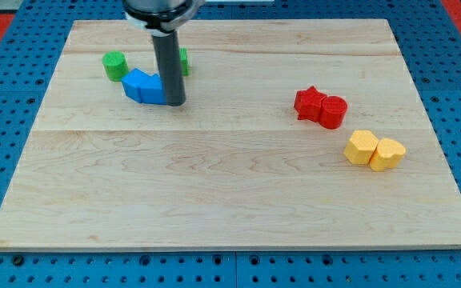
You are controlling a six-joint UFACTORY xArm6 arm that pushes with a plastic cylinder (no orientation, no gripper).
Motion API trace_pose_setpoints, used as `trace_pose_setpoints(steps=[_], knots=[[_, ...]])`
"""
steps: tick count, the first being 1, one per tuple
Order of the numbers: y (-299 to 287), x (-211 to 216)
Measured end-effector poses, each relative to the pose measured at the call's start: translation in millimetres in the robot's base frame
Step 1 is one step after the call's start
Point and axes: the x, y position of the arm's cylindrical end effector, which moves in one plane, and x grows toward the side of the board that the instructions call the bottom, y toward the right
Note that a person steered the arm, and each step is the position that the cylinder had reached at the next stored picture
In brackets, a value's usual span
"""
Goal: Nudge the green star slightly up
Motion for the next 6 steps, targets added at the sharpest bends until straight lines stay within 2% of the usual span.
trace_pose_setpoints(steps=[2,3,4,6], knots=[[16,-10],[21,-36],[10,-52],[-47,-68]])
